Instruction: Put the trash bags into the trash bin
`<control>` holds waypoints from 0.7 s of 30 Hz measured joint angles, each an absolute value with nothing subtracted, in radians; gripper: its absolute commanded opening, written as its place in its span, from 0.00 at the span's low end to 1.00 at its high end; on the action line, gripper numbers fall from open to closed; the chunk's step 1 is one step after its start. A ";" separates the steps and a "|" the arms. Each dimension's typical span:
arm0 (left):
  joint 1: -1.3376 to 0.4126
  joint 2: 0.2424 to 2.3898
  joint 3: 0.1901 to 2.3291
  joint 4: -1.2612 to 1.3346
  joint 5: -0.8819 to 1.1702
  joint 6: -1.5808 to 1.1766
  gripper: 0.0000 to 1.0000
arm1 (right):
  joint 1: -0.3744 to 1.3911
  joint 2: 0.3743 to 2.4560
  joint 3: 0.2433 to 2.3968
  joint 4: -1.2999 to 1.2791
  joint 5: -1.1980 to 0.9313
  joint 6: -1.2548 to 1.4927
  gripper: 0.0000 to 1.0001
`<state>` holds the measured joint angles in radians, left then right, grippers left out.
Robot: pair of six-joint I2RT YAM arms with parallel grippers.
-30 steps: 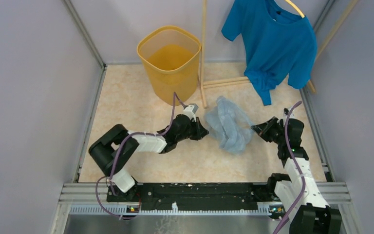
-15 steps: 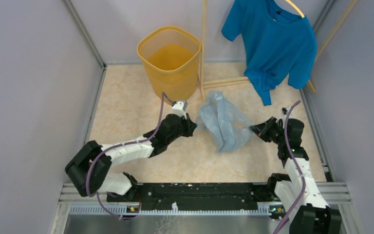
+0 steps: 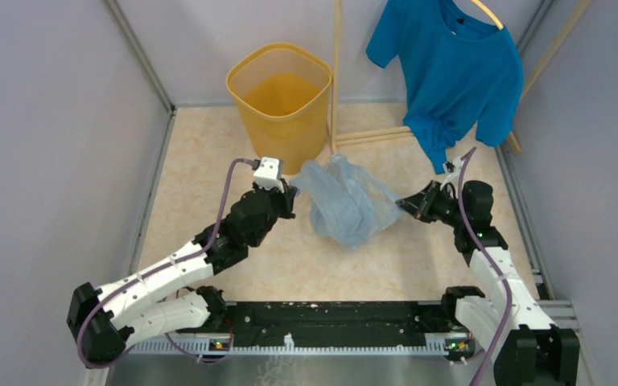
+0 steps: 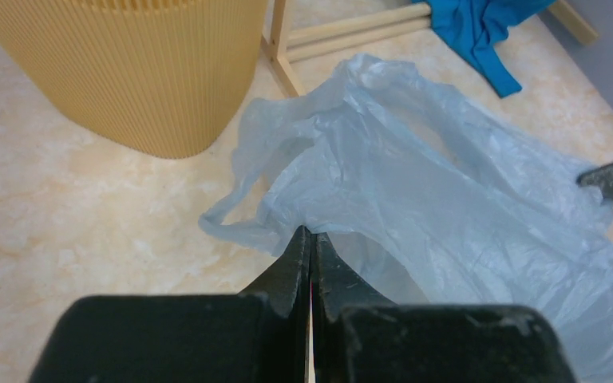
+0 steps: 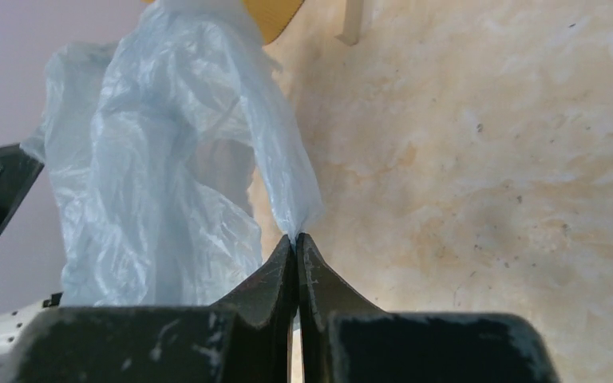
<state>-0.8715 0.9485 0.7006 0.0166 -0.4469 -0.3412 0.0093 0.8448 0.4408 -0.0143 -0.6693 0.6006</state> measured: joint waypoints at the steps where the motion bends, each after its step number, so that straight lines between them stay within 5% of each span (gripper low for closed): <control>1: -0.883 0.945 0.702 0.006 -0.451 -0.342 0.00 | 0.014 0.846 0.445 -0.015 -0.656 0.593 0.00; 8: -0.930 1.045 0.633 -0.066 -0.372 -0.420 0.01 | 0.009 0.912 0.443 -0.037 -0.554 0.564 0.00; 12: -0.931 1.123 0.617 -0.117 -0.296 -0.472 0.13 | 0.009 0.923 0.420 -0.040 -0.549 0.556 0.00; 15: -0.931 1.142 0.629 -0.160 -0.257 -0.494 0.34 | 0.009 0.923 0.419 -0.044 -0.549 0.541 0.00; 17: -0.931 1.143 0.653 -0.192 -0.236 -0.500 0.57 | 0.009 0.923 0.419 -0.046 -0.550 0.532 0.00; 21: -0.919 1.116 0.695 -0.223 -0.197 -0.518 0.79 | 0.008 0.918 0.419 -0.050 -0.551 0.515 0.00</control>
<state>-0.9192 1.1160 0.6949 -0.2226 -0.1970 -0.5179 0.0082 0.9180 0.4187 -0.0498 -0.5510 0.5152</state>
